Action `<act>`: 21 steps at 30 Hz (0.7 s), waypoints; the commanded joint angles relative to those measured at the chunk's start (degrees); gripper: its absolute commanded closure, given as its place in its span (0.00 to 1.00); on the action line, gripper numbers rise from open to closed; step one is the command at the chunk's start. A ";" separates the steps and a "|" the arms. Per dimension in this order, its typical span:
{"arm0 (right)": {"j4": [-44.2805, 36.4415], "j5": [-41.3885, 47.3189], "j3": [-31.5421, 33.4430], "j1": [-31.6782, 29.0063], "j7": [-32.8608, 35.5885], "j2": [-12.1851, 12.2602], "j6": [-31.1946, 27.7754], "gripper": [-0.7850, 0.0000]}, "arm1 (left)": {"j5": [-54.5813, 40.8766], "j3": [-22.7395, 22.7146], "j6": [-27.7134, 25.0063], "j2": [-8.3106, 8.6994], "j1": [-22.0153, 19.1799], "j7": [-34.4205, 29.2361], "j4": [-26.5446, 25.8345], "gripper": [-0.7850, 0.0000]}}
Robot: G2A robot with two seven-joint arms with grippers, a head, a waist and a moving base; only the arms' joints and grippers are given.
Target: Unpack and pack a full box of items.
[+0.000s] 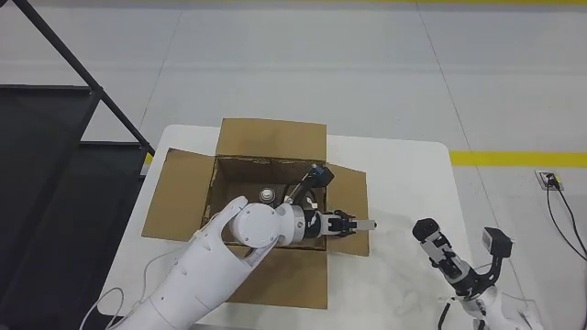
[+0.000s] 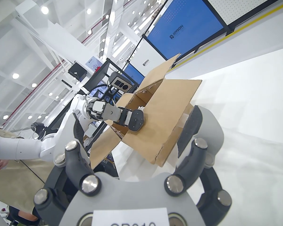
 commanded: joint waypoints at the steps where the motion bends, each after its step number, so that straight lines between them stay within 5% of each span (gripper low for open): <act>1: -0.16 -0.17 0.09 -0.07 -0.07 0.04 0.05 0.00 | -0.15 -0.34 -0.13 -0.04 0.16 -0.04 -0.47 0.00; 12: -2.85 -3.24 1.13 -0.54 -3.48 -0.06 2.67 0.00 | -2.07 -5.74 -1.44 0.82 2.40 -0.68 -6.50 0.00; 21: -13.57 -13.08 1.72 0.21 -6.31 -0.30 11.05 0.00 | -2.48 -19.71 -1.87 4.12 9.76 -1.99 -18.01 0.00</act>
